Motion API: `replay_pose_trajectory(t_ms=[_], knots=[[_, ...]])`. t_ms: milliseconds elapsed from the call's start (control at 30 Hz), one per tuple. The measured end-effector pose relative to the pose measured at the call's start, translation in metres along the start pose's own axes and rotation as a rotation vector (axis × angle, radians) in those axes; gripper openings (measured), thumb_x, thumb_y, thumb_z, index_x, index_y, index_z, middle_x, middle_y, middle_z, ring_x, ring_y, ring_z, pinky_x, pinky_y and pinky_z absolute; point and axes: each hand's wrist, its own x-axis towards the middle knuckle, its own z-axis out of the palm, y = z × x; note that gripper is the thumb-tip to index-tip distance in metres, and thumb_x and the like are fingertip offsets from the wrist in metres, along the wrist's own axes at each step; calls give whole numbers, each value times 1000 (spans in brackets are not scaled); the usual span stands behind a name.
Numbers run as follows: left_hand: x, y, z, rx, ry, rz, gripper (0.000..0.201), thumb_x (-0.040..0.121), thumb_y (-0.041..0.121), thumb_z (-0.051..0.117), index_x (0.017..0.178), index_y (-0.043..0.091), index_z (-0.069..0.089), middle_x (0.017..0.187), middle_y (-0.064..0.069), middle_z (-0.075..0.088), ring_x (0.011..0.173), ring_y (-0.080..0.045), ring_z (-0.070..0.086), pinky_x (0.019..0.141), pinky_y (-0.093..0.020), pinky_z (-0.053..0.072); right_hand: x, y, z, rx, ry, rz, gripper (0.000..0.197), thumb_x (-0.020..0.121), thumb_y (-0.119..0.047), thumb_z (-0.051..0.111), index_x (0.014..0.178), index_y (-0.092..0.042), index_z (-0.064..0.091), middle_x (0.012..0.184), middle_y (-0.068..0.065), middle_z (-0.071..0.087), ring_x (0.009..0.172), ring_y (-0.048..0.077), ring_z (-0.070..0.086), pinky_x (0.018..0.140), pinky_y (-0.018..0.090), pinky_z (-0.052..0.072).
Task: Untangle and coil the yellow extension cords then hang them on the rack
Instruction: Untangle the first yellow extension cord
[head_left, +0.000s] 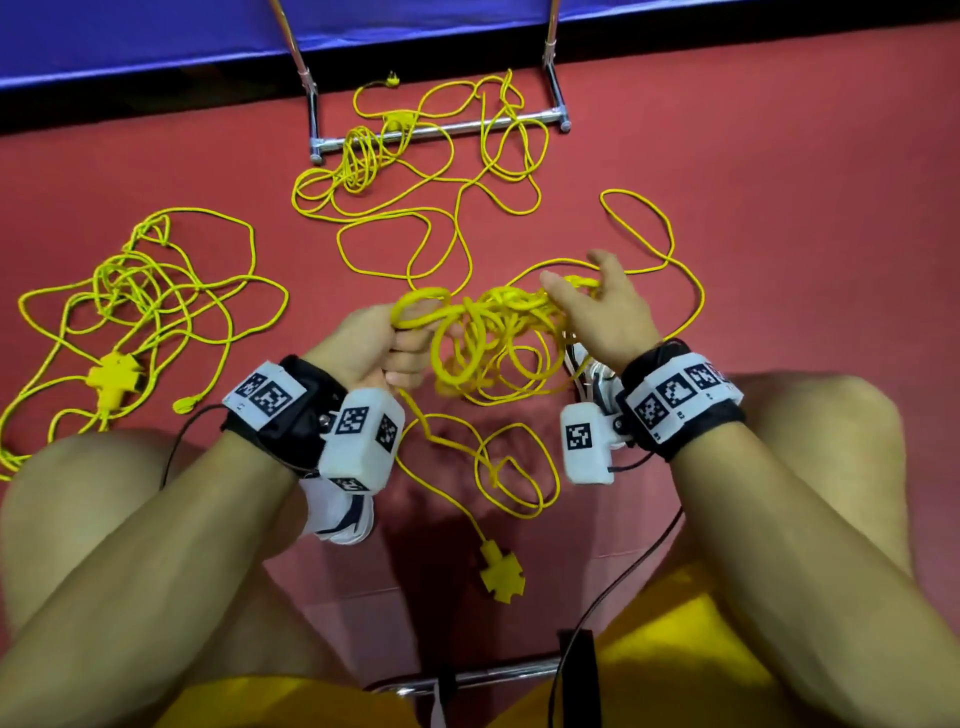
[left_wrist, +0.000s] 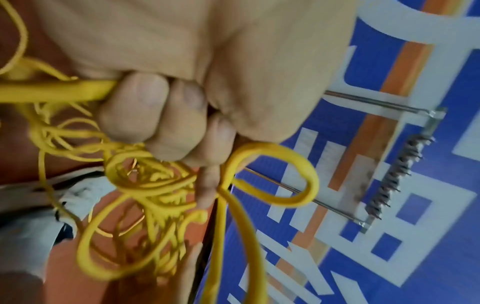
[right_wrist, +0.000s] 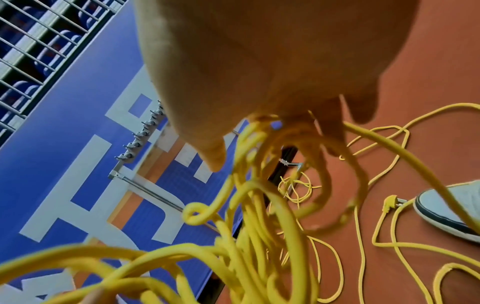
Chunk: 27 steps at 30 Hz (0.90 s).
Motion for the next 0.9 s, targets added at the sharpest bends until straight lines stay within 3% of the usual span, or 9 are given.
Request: replay_pose_trajectory(t_ms=[133, 267, 367, 433, 500, 633, 700, 767, 900], knots=[[-1, 2, 6, -224, -55, -1, 29, 81, 36, 57, 94, 10, 57, 39, 9, 21, 38, -6, 6, 33, -17, 16, -4, 1, 5, -257, -124, 53, 74, 90, -66, 48, 148, -21, 37, 147, 13, 49, 135, 36, 44, 109, 41, 36], [-1, 1, 15, -210, -35, 19, 32, 97, 35, 41, 99, 9, 59, 40, 11, 24, 33, -2, 12, 34, -17, 13, -13, -9, 15, -329, -41, -103, 69, 79, -61, 58, 136, -24, 49, 101, 9, 73, 103, 29, 66, 92, 39, 50], [-2, 1, 17, -127, 11, 84, 34, 102, 35, 42, 98, 8, 62, 44, 13, 20, 32, 0, 17, 36, -18, 10, -27, -20, 27, -203, -262, -286, 44, 80, -29, 74, 120, -26, 57, 73, -12, 61, 70, 14, 59, 72, 34, 48], [-3, 1, 19, -42, 21, 152, 29, 97, 33, 49, 94, 7, 62, 45, 12, 20, 33, 0, 16, 38, -17, 8, -36, -23, 36, -2, -371, -327, 28, 85, -21, 75, 104, -30, 57, 59, -20, 55, 54, 0, 50, 59, 21, 40], [-4, 1, 19, 49, 21, 203, 25, 97, 28, 51, 92, 7, 61, 46, 12, 21, 34, 0, 15, 40, -16, 7, -42, -26, 42, 261, -401, -290, 23, 94, -18, 67, 111, -28, 56, 62, -20, 58, 52, -3, 51, 54, 13, 39], [-9, 10, 15, 109, -1, 208, 28, 88, 31, 55, 91, 5, 64, 47, 11, 20, 35, -1, 15, 38, -14, 10, -45, -30, 48, 521, -556, -114, 22, 98, -23, 60, 119, -27, 53, 79, 11, 58, 58, 24, 60, 53, 31, 47], [-9, 11, 11, 182, 59, 240, 29, 89, 33, 58, 89, 5, 66, 47, 11, 20, 36, -2, 14, 38, -14, 10, -40, -31, 46, 654, -541, -18, 29, 92, -23, 65, 118, -14, 55, 79, 12, 61, 65, 26, 64, 59, 33, 49], [-6, 9, 6, 278, 176, 280, 27, 96, 32, 59, 83, 9, 68, 47, 11, 21, 37, -4, 14, 38, -14, 11, -35, -34, 40, 681, -500, 58, 38, 85, -44, 66, 105, -12, 62, 79, 9, 65, 71, 23, 66, 61, 31, 50], [1, 10, -9, 278, 354, 323, 32, 100, 31, 57, 75, 12, 63, 47, 10, 22, 38, -4, 14, 38, -13, 12, -21, -33, 28, 596, -219, 134, 53, 96, -66, 38, 68, -21, 46, 55, 1, 50, 48, 17, 55, 50, 26, 36]])
